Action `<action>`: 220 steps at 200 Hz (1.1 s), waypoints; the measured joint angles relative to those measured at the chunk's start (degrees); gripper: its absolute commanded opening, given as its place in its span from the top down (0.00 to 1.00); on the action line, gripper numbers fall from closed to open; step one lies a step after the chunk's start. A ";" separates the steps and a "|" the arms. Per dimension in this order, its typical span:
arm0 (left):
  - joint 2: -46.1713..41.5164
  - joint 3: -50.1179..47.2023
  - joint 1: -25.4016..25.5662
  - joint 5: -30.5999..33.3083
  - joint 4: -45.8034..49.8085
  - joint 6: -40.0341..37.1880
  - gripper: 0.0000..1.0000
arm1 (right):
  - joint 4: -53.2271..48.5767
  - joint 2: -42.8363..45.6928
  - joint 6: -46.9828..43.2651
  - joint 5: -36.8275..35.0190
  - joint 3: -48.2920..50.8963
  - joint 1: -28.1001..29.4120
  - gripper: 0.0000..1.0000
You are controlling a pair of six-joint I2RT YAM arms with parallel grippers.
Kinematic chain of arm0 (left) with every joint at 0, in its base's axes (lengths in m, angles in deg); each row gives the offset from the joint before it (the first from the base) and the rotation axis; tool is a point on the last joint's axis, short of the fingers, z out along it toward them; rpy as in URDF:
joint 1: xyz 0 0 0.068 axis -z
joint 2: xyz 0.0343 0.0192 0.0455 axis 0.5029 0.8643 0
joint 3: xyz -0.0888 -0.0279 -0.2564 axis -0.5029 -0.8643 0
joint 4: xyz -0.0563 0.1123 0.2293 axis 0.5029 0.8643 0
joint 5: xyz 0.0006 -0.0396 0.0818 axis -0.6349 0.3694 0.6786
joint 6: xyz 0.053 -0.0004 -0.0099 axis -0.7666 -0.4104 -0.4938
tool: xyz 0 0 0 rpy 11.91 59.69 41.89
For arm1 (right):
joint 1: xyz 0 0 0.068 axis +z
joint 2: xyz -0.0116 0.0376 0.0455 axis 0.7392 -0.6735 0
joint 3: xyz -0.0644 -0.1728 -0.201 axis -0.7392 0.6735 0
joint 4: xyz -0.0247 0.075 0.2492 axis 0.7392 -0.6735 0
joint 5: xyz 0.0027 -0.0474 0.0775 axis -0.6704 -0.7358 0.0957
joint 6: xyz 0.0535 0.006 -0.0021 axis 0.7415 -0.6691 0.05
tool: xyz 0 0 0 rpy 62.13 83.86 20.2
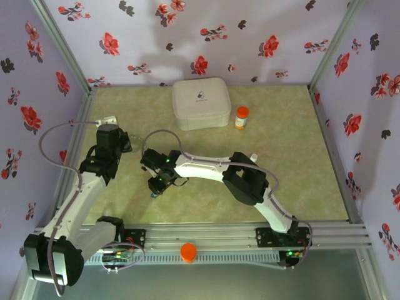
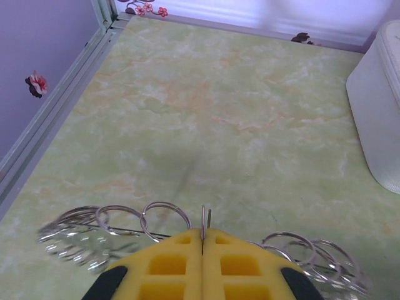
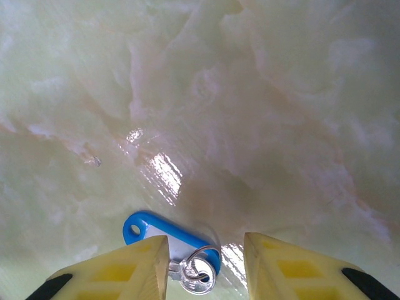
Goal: Put the keys on the keyring
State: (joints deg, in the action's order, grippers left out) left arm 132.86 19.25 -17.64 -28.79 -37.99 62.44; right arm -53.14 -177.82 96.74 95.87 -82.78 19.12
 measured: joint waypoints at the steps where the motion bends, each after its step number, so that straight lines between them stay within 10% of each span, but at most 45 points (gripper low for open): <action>1: 0.00 0.00 0.00 0.00 0.00 0.00 1.00 | -0.04 -0.04 -0.04 0.00 -0.04 0.00 0.64; 220: -1.11 -0.24 0.02 0.59 -0.13 0.00 1.00 | -3.30 -1.68 -0.94 -1.55 -1.51 0.79 0.86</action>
State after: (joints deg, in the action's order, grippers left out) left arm 131.75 19.01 -17.61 -28.20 -38.12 62.44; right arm -56.44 -179.50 95.80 94.32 -84.28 19.91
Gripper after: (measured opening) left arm 0.041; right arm 0.149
